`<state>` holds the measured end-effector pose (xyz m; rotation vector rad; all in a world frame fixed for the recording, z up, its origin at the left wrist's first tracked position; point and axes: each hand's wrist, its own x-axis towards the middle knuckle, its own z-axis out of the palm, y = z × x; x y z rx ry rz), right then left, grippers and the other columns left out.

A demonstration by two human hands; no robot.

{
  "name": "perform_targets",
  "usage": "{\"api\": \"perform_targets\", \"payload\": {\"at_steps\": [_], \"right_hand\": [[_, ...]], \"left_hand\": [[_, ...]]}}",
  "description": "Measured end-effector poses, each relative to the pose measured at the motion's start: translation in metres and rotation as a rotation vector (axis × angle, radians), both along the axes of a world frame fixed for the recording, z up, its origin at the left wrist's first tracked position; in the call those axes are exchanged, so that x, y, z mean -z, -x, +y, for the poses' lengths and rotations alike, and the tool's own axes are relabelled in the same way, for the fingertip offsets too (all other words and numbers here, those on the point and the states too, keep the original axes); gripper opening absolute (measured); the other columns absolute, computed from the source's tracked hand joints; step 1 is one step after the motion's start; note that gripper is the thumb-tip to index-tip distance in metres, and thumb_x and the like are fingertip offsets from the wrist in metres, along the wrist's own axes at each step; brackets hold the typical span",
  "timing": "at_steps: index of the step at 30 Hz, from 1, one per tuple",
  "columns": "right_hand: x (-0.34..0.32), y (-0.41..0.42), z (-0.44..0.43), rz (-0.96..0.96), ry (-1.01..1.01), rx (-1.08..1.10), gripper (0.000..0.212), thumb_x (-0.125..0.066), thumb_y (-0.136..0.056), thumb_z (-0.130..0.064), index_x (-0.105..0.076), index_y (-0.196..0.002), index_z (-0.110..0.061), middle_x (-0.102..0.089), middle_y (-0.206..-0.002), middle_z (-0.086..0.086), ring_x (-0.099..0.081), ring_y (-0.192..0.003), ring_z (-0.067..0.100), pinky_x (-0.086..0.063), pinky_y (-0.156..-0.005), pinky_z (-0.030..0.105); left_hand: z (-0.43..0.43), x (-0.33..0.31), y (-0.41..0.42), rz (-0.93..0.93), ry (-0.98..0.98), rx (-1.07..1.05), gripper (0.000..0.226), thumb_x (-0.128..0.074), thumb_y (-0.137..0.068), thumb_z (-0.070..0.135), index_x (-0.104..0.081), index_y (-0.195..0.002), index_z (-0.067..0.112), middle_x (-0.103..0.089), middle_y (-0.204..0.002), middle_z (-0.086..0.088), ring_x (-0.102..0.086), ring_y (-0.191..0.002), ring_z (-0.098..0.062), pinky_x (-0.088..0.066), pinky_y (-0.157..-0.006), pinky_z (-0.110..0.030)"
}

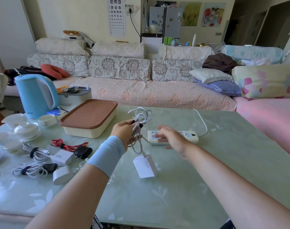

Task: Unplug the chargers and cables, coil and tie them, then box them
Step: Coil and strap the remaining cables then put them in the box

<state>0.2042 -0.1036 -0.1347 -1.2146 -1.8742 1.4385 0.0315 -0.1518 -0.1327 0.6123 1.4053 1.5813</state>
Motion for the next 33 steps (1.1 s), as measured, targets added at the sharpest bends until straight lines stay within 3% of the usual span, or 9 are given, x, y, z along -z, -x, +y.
{"api": "perform_targets", "payload": {"at_steps": [3,6,11,14,17,21,26,30,33], "right_hand": [[0.019,0.019,-0.014,-0.244,-0.048,-0.22,0.08,-0.075,-0.079,-0.037,-0.036,-0.147,-0.019,-0.06,-0.115,0.001,-0.061,-0.107,0.022,-0.044,-0.079,0.028],[0.036,0.037,-0.013,-0.373,-0.194,-0.22,0.075,-0.08,-0.077,-0.034,-0.038,-0.139,-0.025,-0.054,-0.092,-0.01,-0.057,-0.081,0.012,-0.045,-0.063,0.024],[0.039,0.054,0.001,-0.353,-0.169,-0.202,0.057,-0.074,-0.083,-0.032,-0.044,-0.131,-0.029,-0.059,-0.103,-0.003,-0.058,-0.081,0.017,-0.046,-0.054,0.027],[0.047,0.068,0.005,-0.405,-0.231,-0.254,0.044,-0.071,-0.087,-0.029,-0.058,-0.128,-0.023,-0.064,-0.109,-0.003,-0.063,-0.093,0.016,-0.05,-0.076,0.027],[0.056,0.081,0.005,-0.497,-0.312,-0.317,0.025,-0.063,-0.092,-0.026,-0.07,-0.114,-0.015,-0.07,-0.116,0.004,-0.062,-0.096,0.013,-0.048,-0.087,0.028],[0.062,0.097,-0.002,-0.533,-0.334,-0.348,0.031,-0.054,-0.096,-0.029,-0.067,-0.121,-0.017,-0.065,-0.127,0.003,-0.059,-0.111,0.017,-0.044,-0.098,0.029],[0.071,0.112,-0.016,-0.488,-0.407,-0.421,0.025,-0.05,-0.09,-0.015,-0.065,-0.107,-0.023,-0.063,-0.103,0.001,-0.056,-0.101,0.022,-0.044,-0.089,0.029],[0.075,0.115,-0.026,-0.455,-0.388,-0.503,0.031,-0.048,-0.092,-0.014,-0.066,-0.114,-0.024,-0.069,-0.107,-0.006,-0.061,-0.1,0.017,-0.046,-0.092,0.03],[0.073,0.115,-0.025,-0.453,-0.354,-0.483,0.038,-0.05,-0.093,-0.017,-0.062,-0.127,-0.028,-0.067,-0.119,-0.006,-0.06,-0.11,0.013,-0.046,-0.101,0.03]], "left_hand": [[-0.001,0.005,0.015,-0.059,0.004,-0.021,0.014,-0.058,-0.092,0.007,-0.071,-0.089,0.013,-0.063,-0.08,-0.009,-0.053,-0.065,-0.019,-0.053,-0.077,-0.038],[-0.007,0.009,0.037,0.013,0.021,-0.008,0.009,-0.061,-0.091,0.012,-0.068,-0.097,0.01,-0.063,-0.085,-0.009,-0.054,-0.068,-0.019,-0.047,-0.067,-0.029],[-0.027,0.025,0.087,0.754,0.191,-0.125,0.025,-0.071,-0.084,0.03,-0.064,-0.073,0.009,-0.058,-0.065,-0.005,-0.048,-0.063,-0.022,-0.038,-0.06,-0.028],[-0.044,0.031,0.11,0.952,0.463,-0.023,0.041,-0.07,-0.081,0.046,-0.056,-0.06,0.014,-0.045,-0.054,0.0,-0.04,-0.053,-0.02,-0.029,-0.051,-0.026],[-0.056,0.032,0.127,1.187,0.739,0.105,0.045,-0.07,-0.073,0.06,-0.066,-0.086,0.017,-0.066,-0.088,-0.006,-0.062,-0.085,-0.025,-0.046,-0.069,-0.027],[-0.068,0.03,0.141,1.306,0.668,0.064,0.062,-0.061,-0.085,0.024,-0.037,-0.141,0.017,-0.043,-0.142,-0.01,-0.037,-0.131,-0.03,-0.033,-0.107,-0.038],[-0.064,0.035,0.145,1.359,0.193,0.097,0.039,-0.048,-0.095,0.01,-0.061,-0.126,0.028,-0.046,-0.145,0.001,-0.036,-0.135,-0.021,-0.023,-0.116,-0.033],[-0.06,0.048,0.142,1.408,0.41,0.37,0.036,-0.044,-0.098,0.042,-0.058,-0.13,0.031,-0.044,-0.148,0.004,-0.04,-0.134,-0.019,-0.028,-0.114,-0.036],[-0.061,0.035,0.143,1.455,0.484,0.309,0.039,-0.042,-0.097,0.048,-0.065,-0.121,0.027,-0.058,-0.13,0.001,-0.054,-0.118,-0.022,-0.041,-0.101,-0.034]]}}
